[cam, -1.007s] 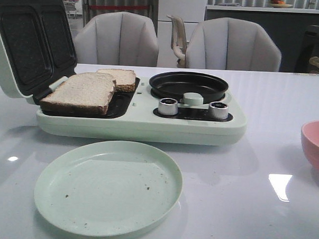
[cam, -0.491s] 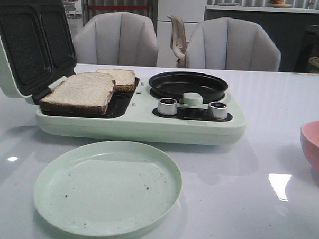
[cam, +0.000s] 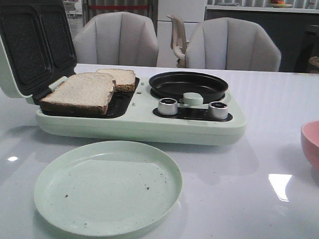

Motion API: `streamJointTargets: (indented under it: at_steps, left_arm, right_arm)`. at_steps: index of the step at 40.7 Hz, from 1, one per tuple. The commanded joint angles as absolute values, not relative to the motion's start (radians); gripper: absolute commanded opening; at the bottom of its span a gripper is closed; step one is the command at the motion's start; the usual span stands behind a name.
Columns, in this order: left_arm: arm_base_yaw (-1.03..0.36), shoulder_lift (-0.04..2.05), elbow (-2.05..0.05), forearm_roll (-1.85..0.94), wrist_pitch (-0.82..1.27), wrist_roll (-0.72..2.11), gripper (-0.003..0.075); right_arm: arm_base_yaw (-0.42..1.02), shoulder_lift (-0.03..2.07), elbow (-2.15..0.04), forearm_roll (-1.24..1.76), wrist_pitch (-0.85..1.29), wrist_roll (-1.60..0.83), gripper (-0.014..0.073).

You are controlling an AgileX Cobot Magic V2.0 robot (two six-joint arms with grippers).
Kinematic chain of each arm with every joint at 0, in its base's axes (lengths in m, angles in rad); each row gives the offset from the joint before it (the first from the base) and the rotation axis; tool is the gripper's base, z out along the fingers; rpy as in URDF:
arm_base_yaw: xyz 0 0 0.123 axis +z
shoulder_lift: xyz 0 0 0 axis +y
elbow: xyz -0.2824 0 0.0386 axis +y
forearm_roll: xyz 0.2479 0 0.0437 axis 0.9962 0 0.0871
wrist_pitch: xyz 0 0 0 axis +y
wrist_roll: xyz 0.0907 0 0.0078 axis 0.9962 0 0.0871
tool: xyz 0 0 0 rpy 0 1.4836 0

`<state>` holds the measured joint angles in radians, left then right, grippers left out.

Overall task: Make breakfast with bread and shrimp
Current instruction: 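Reach the left gripper to the sandwich maker lid handle, then swing the lid down over the bread with the left gripper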

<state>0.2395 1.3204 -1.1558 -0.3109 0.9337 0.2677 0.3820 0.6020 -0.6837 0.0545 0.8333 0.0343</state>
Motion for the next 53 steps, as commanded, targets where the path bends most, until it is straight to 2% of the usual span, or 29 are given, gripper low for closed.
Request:
streamJointTargets:
  at_steps: [1, 12, 24, 39, 47, 53]
  left_arm:
    - [0.298, 1.364, -1.248, -0.491, 0.873, 0.359, 0.0218]
    - [0.321, 1.606, -1.446, -0.719, 0.866, 0.441, 0.0099]
    - [0.291, 1.798, -1.595, -0.91, 0.905, 0.444, 0.0099]
    - [0.199, 1.805, -1.629, -1.145, 1.049, 0.614, 0.0099]
    - [0.133, 1.757, -1.599, -1.136, 1.145, 0.706, 0.0099]
    - [0.049, 1.648, -1.502, -1.106, 1.111, 0.759, 0.0099]
  right_arm:
    - [0.376, 0.603, -0.712, 0.058, 0.766, 0.035, 0.0601]
    - [0.376, 0.603, -0.712, 0.058, 0.766, 0.035, 0.0601]
    - [0.376, 0.603, -0.712, 0.058, 0.766, 0.035, 0.0601]
    - [0.376, 0.603, -0.712, 0.058, 0.766, 0.035, 0.0601]
    - [0.376, 0.603, -0.712, 0.058, 0.767, 0.035, 0.0601]
    - [0.376, 0.603, -0.712, 0.058, 0.767, 0.035, 0.0601]
